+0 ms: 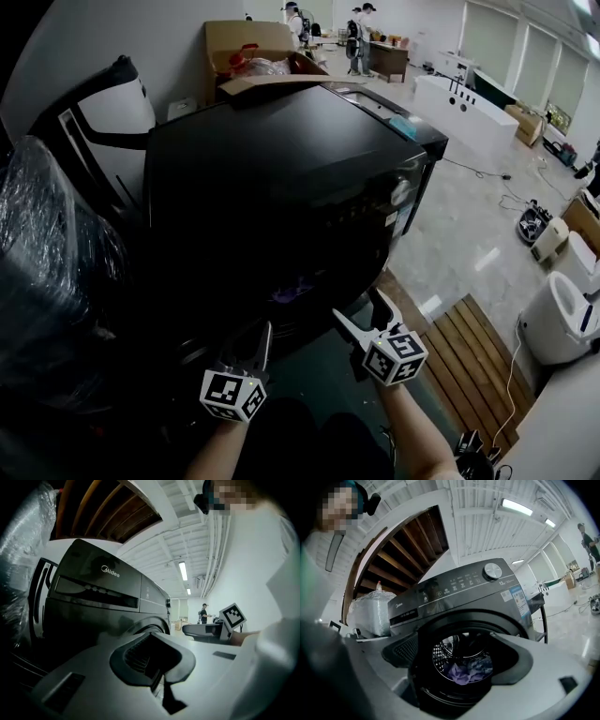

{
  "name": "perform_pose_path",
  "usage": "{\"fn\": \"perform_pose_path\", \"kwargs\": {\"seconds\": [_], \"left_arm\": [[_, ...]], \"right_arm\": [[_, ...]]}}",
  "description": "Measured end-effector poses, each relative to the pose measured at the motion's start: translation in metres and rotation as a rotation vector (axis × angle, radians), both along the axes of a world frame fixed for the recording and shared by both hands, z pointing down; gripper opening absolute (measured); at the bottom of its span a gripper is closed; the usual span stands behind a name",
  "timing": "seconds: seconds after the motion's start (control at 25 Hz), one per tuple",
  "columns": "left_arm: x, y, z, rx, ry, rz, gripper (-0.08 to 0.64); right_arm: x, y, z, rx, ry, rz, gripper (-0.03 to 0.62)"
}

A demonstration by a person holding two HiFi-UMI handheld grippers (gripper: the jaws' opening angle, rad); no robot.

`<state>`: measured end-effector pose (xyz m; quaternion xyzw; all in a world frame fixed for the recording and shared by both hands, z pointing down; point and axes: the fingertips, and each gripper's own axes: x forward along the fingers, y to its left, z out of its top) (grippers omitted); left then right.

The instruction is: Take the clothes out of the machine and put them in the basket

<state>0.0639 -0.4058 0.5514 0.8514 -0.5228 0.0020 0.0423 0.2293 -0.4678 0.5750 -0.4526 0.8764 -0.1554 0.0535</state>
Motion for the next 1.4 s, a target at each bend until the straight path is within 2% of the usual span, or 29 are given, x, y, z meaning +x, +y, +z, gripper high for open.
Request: {"fn": "perform_pose_path", "kwargs": {"seconds": [0.08,0.24,0.44,0.6,0.96,1.16,1.28,1.4], "left_arm": [[0.002,-0.003,0.017,0.009,-0.034,0.000,0.017],[-0.002,-0.009,0.038,0.005,-0.002,-0.026,0.017],[-0.001,-0.004,0.058,0.028,-0.031,-0.051,0.017],[0.002,0.003,0.075,0.027,-0.012,-0.065,0.017],[0.011,0.020,0.083,0.048,0.009,-0.103,0.017],[0.016,0.030,0.089,0.065,-0.029,-0.124,0.017],[0.018,0.032,0.091,0.056,-0.012,-0.126,0.017],[0.018,0.040,0.091,0.076,-0.032,-0.120,0.017]], "right_arm": [[0.000,0.000,0.014,0.019,0.005,-0.006,0.471],[-0.001,0.001,0.039,0.038,0.030,-0.016,0.466],[-0.002,0.013,0.065,0.050,0.064,-0.031,0.463],[-0.002,0.023,0.086,0.050,0.091,-0.036,0.462],[-0.002,0.037,0.106,0.045,0.107,-0.046,0.451],[-0.004,0.040,0.117,0.032,0.106,-0.048,0.449],[-0.004,0.041,0.122,0.027,0.110,-0.050,0.448],[-0.013,0.039,0.130,0.021,0.104,-0.063,0.448]]}}
